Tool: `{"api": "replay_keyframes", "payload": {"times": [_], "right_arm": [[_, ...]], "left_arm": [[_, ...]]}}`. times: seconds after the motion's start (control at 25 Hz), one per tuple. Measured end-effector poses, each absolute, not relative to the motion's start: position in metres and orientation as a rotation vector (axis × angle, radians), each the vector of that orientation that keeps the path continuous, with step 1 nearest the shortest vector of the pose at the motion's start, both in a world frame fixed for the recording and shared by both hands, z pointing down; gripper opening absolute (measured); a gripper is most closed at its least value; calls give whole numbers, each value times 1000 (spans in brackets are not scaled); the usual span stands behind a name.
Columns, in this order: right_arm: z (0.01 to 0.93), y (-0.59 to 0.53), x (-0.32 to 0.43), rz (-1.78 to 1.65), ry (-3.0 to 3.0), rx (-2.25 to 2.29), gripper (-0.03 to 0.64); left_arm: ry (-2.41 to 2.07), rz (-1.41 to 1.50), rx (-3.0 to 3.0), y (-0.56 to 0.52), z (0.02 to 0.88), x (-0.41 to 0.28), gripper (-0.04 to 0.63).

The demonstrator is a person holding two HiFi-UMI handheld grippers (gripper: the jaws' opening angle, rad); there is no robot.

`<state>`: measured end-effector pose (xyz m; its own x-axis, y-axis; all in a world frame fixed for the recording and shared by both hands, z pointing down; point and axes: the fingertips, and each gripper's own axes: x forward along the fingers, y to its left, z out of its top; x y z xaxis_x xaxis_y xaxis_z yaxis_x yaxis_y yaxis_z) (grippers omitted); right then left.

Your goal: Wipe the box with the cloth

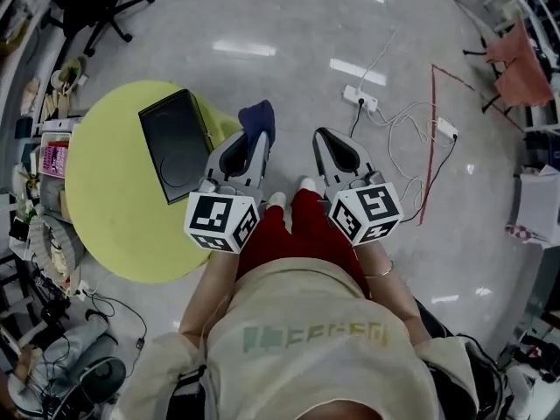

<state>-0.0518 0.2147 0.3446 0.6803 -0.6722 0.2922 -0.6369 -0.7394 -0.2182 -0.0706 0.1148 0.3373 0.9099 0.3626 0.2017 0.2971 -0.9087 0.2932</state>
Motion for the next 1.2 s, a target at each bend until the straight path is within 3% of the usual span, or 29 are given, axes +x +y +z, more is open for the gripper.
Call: {"api": "replay_keyframes", "payload": {"times": [0.76,1.2], "right_arm": [[352,64,113,-611,2073,-2255,38],[365,-9,102,-654,2494,-1847,38]], "left_arm": [[-520,278,2792,13,336,34,63],[-1073,231,2629,-30,333,4,63]]}}
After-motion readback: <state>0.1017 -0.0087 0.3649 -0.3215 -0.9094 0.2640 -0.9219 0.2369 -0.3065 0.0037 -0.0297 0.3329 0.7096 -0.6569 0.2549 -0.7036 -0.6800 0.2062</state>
